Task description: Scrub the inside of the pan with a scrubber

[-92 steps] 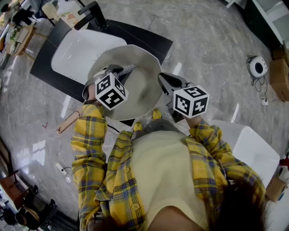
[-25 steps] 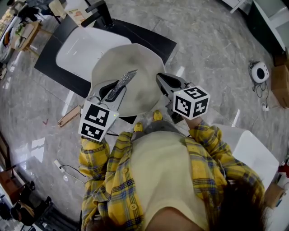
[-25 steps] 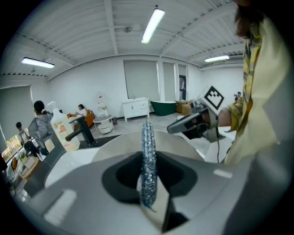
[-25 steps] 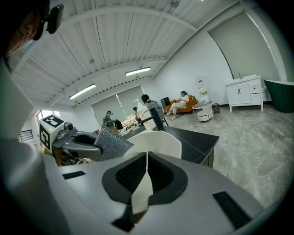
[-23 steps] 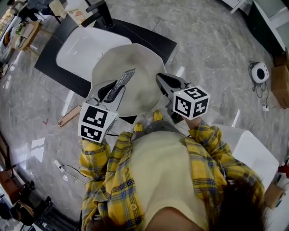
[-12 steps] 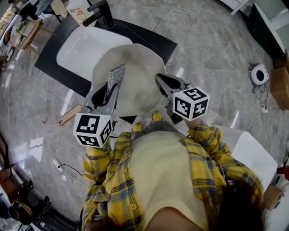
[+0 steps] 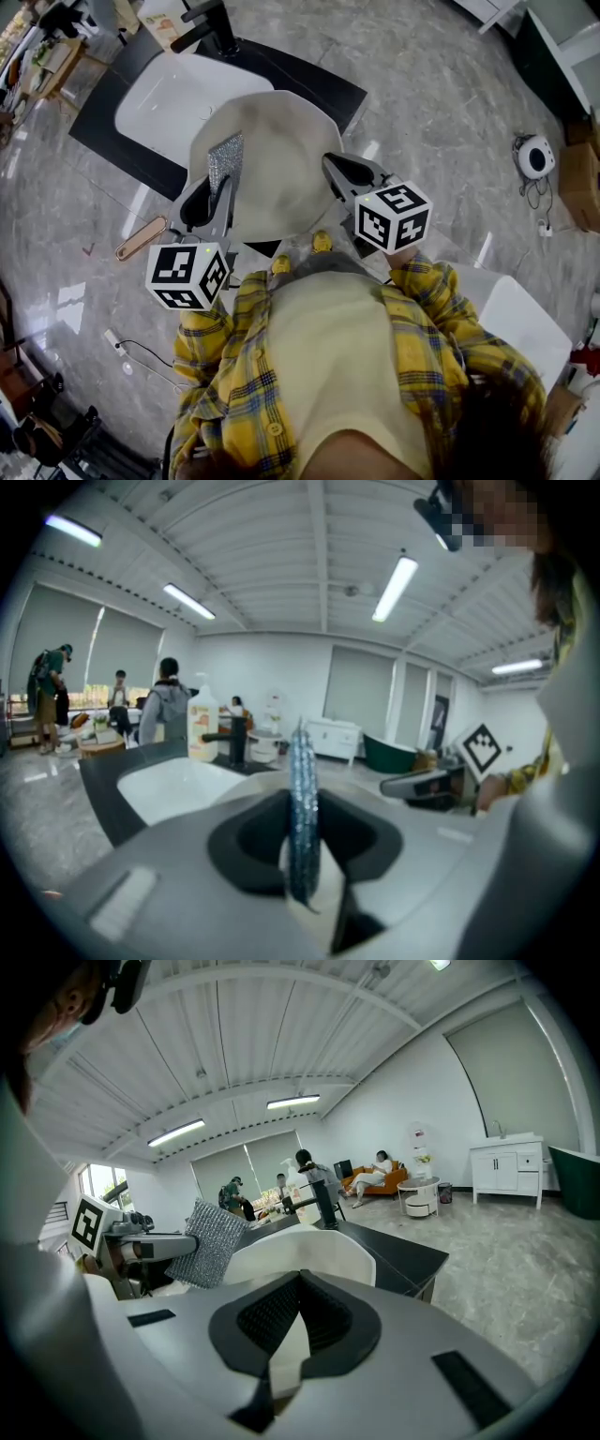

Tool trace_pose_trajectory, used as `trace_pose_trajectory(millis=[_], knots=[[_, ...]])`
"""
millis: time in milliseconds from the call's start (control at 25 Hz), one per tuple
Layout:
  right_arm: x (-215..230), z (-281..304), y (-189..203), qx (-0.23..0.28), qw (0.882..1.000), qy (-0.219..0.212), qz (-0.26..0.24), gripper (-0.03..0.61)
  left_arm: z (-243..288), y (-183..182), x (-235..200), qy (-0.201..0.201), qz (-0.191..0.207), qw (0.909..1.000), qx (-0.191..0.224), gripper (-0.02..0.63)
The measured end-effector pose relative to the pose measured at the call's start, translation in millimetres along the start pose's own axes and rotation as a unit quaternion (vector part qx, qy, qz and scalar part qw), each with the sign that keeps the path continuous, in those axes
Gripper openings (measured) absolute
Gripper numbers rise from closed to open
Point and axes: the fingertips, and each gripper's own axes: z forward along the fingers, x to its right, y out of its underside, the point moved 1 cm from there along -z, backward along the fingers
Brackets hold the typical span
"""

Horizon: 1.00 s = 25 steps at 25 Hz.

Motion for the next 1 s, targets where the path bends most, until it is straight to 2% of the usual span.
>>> trace_pose_trajectory(millis=[240,1000], knots=[[-1.7,1.9,-1.6,0.001,1.0,-0.004,-0.004,0.014,0.4,1.7,-5.0,-0.01,-0.011,0.9999,0.003,0.092],[-1.8,1.5,-6.7,-0.003,1.0,-0.009,-0.009,0.014,1.0,2.4,-4.0,-0.011,-0.012,0.9999,0.001,0.092]])
